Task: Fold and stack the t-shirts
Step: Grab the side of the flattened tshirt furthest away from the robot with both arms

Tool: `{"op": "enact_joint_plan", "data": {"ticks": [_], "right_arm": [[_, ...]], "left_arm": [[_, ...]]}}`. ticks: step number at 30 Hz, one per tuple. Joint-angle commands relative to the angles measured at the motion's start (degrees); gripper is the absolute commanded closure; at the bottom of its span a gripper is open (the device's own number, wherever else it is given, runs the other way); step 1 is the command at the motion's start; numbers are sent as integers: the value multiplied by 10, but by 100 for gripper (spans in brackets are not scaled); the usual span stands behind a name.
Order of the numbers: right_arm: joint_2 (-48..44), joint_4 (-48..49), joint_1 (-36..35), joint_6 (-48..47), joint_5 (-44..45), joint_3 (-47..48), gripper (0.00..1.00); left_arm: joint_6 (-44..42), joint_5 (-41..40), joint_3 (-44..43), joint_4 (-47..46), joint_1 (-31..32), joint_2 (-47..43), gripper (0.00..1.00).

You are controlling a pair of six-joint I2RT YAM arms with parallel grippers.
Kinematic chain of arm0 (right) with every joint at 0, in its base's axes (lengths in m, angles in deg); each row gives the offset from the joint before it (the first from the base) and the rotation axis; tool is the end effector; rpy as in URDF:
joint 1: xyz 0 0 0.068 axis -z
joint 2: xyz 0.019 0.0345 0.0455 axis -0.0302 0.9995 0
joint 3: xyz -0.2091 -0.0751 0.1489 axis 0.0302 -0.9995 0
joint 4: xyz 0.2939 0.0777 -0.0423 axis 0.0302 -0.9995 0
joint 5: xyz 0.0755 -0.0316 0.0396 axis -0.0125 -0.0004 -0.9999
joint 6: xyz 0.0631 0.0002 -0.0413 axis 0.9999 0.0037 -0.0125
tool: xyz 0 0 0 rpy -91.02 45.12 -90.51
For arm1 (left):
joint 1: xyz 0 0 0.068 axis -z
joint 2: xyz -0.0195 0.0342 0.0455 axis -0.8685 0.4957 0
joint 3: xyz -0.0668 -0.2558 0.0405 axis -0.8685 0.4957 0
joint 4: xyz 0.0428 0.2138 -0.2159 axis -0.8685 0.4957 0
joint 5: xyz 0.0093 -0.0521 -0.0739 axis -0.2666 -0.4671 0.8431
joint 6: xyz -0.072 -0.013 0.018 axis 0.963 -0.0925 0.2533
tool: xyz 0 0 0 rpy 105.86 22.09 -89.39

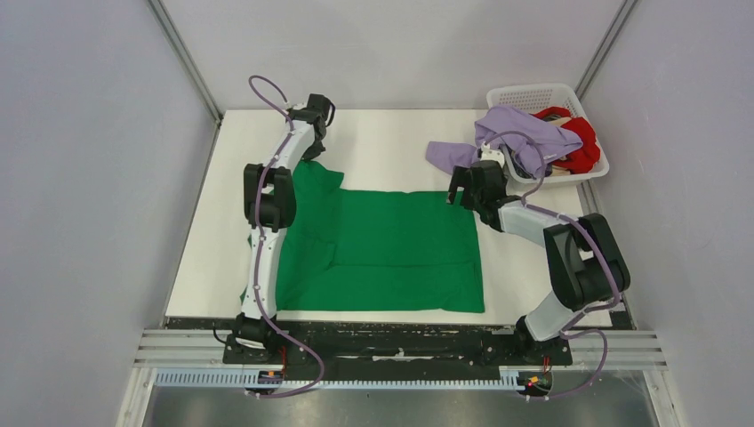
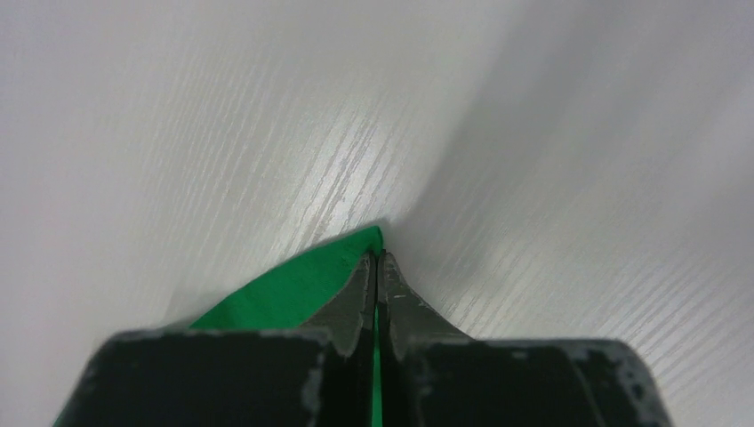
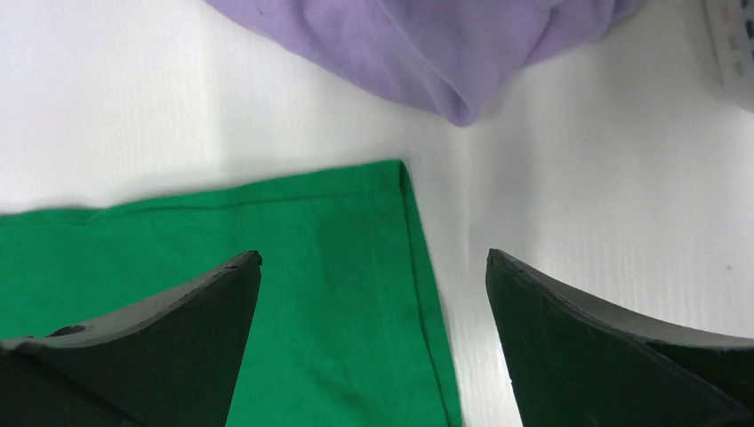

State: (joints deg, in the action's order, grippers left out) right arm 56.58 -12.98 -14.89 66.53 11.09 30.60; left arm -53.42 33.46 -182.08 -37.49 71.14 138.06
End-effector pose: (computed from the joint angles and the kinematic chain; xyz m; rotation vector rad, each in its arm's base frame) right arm 0.3684 0.0956 0.1172 0.2151 2.2355 0.1116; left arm 0.5839 -0.0811 0.1239 -0.5618 2.4919 0.4158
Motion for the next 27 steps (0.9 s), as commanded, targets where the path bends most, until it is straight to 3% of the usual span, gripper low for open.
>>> {"op": "enact_joint_plan", "data": {"ticks": [1, 8, 15, 22, 27], "right_arm": [[47, 16, -5, 18, 34, 58, 1], [132, 16, -5, -18, 28, 138, 8], [176, 30, -5, 2, 39, 151, 19], [161, 44, -8, 12, 23, 115, 40], [142, 37, -13, 11, 30, 99, 43]], "left_arm": [[-4, -4, 22, 20, -3, -35, 98], [-22, 13, 181, -85, 3, -169, 98], [-24, 12, 262, -116, 6, -228, 98], [-28, 31, 349, -156, 16, -291, 98], [-27, 23, 403, -169, 23, -338, 98]]}}
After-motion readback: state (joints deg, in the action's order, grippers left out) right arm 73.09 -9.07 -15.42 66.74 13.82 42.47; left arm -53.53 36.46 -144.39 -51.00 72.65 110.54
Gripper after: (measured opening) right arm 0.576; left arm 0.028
